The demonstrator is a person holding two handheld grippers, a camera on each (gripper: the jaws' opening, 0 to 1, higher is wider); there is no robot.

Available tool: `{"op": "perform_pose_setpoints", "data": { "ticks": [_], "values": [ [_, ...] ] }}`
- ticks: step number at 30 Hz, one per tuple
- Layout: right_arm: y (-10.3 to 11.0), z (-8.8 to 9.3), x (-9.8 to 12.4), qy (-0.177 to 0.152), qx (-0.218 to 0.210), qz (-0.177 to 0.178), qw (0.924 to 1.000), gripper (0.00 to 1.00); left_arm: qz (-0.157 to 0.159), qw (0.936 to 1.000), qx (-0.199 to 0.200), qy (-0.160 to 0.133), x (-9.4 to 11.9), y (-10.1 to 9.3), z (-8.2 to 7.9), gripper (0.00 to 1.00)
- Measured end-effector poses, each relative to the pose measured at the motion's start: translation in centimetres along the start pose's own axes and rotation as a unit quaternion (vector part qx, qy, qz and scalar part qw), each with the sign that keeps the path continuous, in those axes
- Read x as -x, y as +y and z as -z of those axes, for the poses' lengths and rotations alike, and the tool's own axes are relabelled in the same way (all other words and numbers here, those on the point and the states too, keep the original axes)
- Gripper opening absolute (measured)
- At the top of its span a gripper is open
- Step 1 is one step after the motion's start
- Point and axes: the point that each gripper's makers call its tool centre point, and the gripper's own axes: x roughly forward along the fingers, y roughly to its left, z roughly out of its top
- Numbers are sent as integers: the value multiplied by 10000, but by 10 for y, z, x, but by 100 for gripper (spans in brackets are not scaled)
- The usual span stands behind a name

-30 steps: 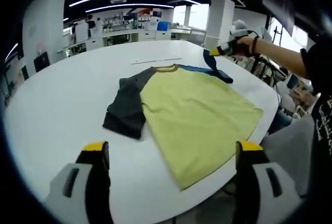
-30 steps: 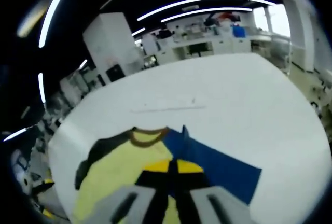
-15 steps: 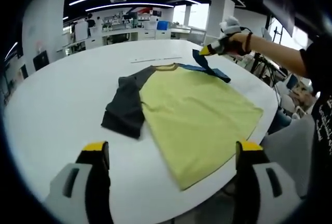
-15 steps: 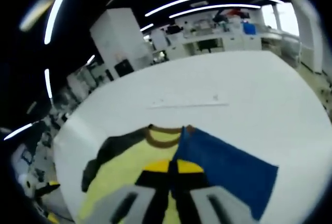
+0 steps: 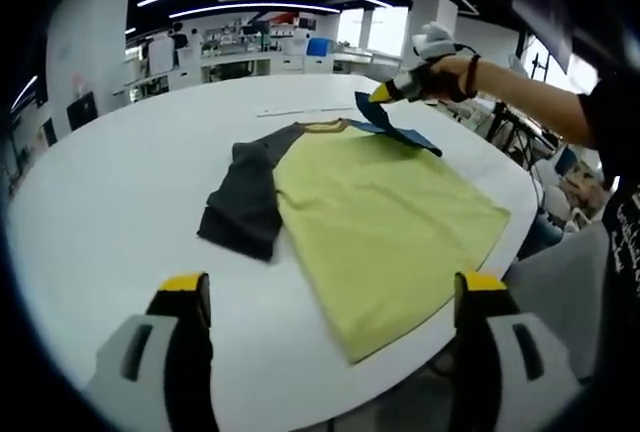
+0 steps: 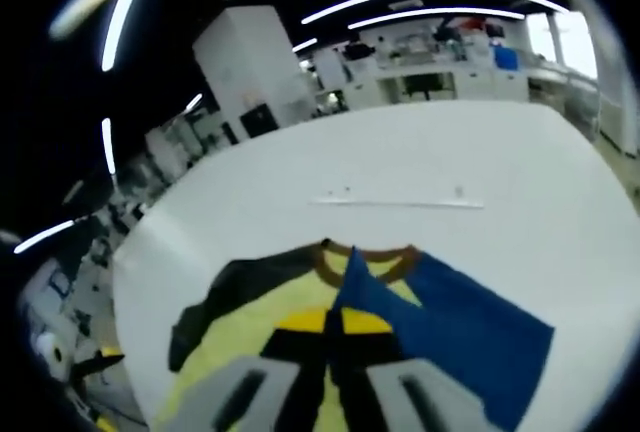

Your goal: Fold the garment on the visible template until the final outline fits inside the template.

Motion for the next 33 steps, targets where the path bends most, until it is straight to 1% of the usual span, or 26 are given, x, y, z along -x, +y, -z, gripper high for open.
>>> {"op": "perform_pose_setpoints", "data": {
  "ticks": [5, 9, 17, 23, 27, 31, 33],
  "values": [
    [12, -5, -9, 22, 115, -113, 9999, 0, -36, 10000, 26, 14, 0, 1, 1, 98],
    [28, -7, -14, 56, 275, -225, 9994, 0, -49, 10000, 39, 8, 0, 2, 2, 98],
    [51, -9, -22, 141, 564, -423, 9974, 0, -75, 10000, 57, 8, 1, 3, 3, 98],
    [72, -6, -28, 262, 863, -572, 9943, 0, -105, 9999, 82, -2, 2, 1, 2, 97],
    [83, -6, -30, 289, 966, -690, 9925, 0, -122, 9999, 93, 3, 2, 0, 2, 97],
    [99, -1, -30, 334, 1083, -833, 9901, 0, -135, 9999, 104, 6, 3, 0, 3, 97],
    [103, 1, -31, 360, 1122, -871, 9892, 0, -139, 9998, 109, -4, 3, 0, 2, 97]
  ]
}}
